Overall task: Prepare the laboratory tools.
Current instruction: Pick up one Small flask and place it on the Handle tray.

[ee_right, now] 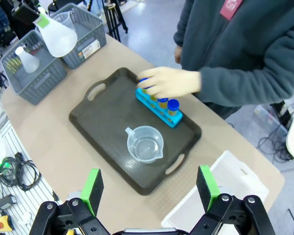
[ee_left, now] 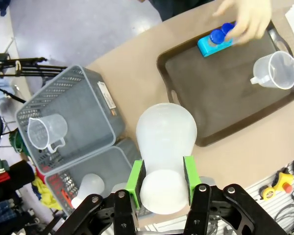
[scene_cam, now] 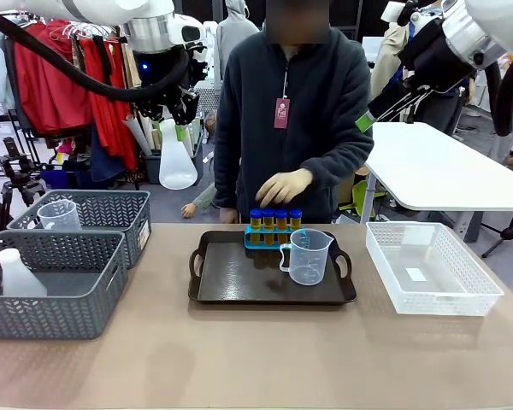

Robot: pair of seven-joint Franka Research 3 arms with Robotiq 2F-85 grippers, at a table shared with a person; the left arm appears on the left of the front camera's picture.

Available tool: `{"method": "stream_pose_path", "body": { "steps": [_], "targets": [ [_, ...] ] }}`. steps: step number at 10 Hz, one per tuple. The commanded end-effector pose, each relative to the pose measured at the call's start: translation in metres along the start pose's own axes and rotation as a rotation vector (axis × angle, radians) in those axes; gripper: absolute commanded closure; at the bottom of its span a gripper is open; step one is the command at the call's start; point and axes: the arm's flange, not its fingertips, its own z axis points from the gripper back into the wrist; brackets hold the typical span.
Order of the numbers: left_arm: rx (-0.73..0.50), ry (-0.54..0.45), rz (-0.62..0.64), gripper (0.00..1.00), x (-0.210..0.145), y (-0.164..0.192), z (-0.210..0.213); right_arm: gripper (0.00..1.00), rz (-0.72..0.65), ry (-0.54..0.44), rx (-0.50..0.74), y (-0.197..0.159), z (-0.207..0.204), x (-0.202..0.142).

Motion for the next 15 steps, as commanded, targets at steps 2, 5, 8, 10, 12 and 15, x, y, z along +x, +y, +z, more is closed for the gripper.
{"method": "stream_pose_path", "body": {
  "steps": [2,5,8,10,12,15],
  "targets": [
    [0.003,-0.007,0.004,1.00,-0.001,0.003,0.003,0.00,-0.001,-0.004,0.005,0.000,0.001,0.000],
    [-0.010,0.019,-0.027,1.00,0.009,-0.020,-0.014,0.00,-0.001,-0.004,0.005,0.000,0.001,0.000],
    [-0.047,0.060,-0.159,1.00,0.021,-0.044,-0.037,0.00,-0.001,-0.004,0.005,0.000,0.001,0.000],
    [-0.060,0.046,-0.224,1.00,0.028,-0.056,-0.051,0.00,-0.001,-0.004,0.005,0.000,0.001,0.000],
    [-0.084,0.064,-0.274,1.00,0.040,-0.067,-0.073,0.00,-0.001,-0.004,0.005,0.000,0.001,0.000],
    [-0.089,0.103,-0.301,1.00,0.058,-0.075,-0.103,0.00,-0.001,-0.004,0.005,0.000,0.001,0.000]
  ]
}}
